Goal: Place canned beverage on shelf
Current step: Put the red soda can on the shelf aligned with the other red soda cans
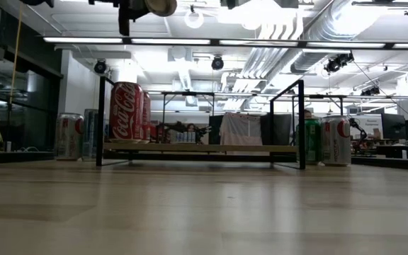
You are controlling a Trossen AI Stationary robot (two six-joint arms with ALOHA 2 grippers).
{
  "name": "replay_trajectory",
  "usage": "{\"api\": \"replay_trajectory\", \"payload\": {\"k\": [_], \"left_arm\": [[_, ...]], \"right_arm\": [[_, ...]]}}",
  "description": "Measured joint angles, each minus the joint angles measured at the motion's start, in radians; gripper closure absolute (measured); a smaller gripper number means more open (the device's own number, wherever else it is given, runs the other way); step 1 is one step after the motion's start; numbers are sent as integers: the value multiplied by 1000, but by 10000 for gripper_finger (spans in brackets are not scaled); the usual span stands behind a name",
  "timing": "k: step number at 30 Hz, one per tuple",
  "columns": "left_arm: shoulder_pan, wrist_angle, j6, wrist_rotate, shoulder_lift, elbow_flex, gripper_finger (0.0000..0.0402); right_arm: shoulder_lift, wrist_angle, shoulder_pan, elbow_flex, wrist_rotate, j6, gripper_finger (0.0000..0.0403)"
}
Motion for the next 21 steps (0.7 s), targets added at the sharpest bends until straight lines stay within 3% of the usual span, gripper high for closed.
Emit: {"api": "replay_trajectory", "payload": {"k": [13,19,21], "left_arm": [[8,11,28,30,85,55,229],[8,2,72,56,79,55,228],[9,-13,102,78,70,56,192]], "right_arm": [[84,108,-1,-2,-49,30,60],[68,90,0,-2,-46,1,99],[59,76,1,-3,-40,-18,108]]}}
